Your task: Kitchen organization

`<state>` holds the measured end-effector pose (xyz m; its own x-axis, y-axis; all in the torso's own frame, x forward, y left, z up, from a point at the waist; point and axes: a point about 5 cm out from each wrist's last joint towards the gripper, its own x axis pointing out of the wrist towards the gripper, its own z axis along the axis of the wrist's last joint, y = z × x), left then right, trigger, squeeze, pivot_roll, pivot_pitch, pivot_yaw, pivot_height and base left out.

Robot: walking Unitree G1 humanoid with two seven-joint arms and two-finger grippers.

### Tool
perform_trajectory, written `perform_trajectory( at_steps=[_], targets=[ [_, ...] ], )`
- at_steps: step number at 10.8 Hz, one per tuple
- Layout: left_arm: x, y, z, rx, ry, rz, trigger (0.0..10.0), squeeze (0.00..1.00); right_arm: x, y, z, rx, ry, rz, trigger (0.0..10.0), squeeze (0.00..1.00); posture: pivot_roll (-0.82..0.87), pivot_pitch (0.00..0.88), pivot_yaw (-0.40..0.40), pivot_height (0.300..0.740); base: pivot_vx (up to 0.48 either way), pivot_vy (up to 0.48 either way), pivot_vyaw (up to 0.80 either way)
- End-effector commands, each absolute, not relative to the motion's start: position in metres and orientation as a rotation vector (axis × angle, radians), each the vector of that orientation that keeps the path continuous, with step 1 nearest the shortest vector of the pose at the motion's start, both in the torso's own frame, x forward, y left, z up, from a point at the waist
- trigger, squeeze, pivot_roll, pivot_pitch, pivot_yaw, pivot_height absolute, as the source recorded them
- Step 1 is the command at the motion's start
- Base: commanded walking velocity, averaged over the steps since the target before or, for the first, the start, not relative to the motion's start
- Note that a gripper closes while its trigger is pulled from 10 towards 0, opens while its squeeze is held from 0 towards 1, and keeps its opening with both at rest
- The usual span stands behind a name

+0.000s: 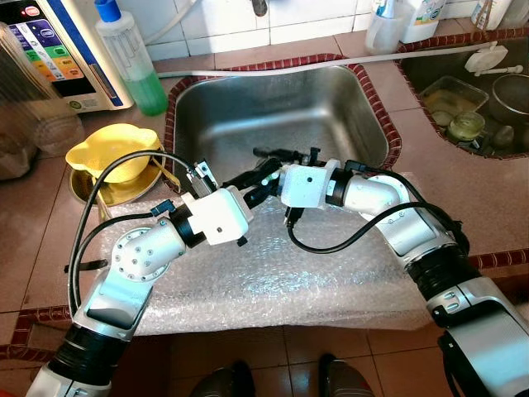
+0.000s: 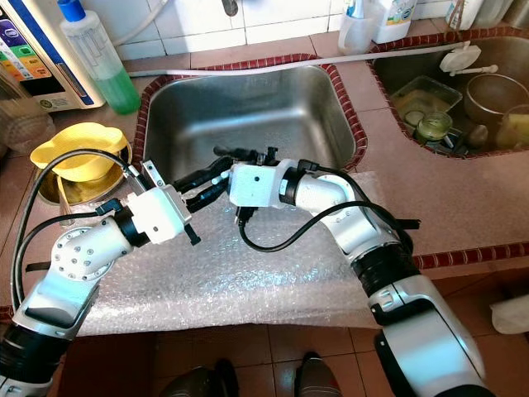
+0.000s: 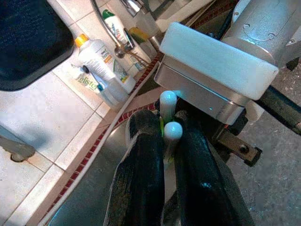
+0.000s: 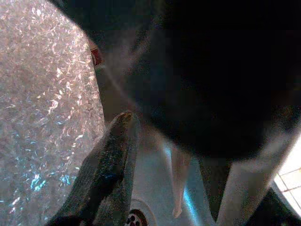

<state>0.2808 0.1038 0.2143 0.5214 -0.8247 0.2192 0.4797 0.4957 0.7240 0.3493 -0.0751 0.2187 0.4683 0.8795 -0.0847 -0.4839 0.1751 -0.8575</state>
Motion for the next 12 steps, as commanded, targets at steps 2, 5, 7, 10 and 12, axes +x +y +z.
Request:
perform_trajectory(
  at_steps=[2, 5, 7, 10, 12],
  targets=[
    [0.278, 0.104, 0.212, 0.669, -0.603, -0.848, 3.3, 0.00, 0.347, -0.069, 0.219, -0.972, -0.510, 1.037, 0.0, 0.00, -0.16, 0.240, 0.119, 0.740, 0.000, 0.000, 0.00],
    [0.279, 0.105, 0.213, 0.627, -0.606, -0.810, 10.0, 1.00, 0.346, -0.071, 0.214, -0.966, -0.502, 1.018, 0.0, 0.00, -0.16, 0.242, 0.122, 0.740, 0.000, 0.000, 0.00],
    [0.281, 0.104, 0.217, 0.603, -0.626, -0.779, 10.0, 1.00, 0.348, -0.076, 0.213, -0.976, -0.494, 0.989, 0.0, 0.00, -0.17, 0.242, 0.123, 0.740, 0.000, 0.000, 0.00],
    [0.287, 0.112, 0.226, 0.567, -0.660, -0.672, 10.0, 1.00, 0.350, -0.082, 0.209, -1.006, -0.482, 0.954, 0.0, 0.00, -0.17, 0.239, 0.127, 0.740, 0.000, 0.000, 0.00],
    [0.290, 0.117, 0.228, 0.524, -0.646, -0.639, 10.0, 1.00, 0.357, -0.093, 0.207, -1.050, -0.457, 0.870, 0.0, 0.00, -0.17, 0.240, 0.126, 0.740, 0.000, 0.000, 0.00]
  ],
)
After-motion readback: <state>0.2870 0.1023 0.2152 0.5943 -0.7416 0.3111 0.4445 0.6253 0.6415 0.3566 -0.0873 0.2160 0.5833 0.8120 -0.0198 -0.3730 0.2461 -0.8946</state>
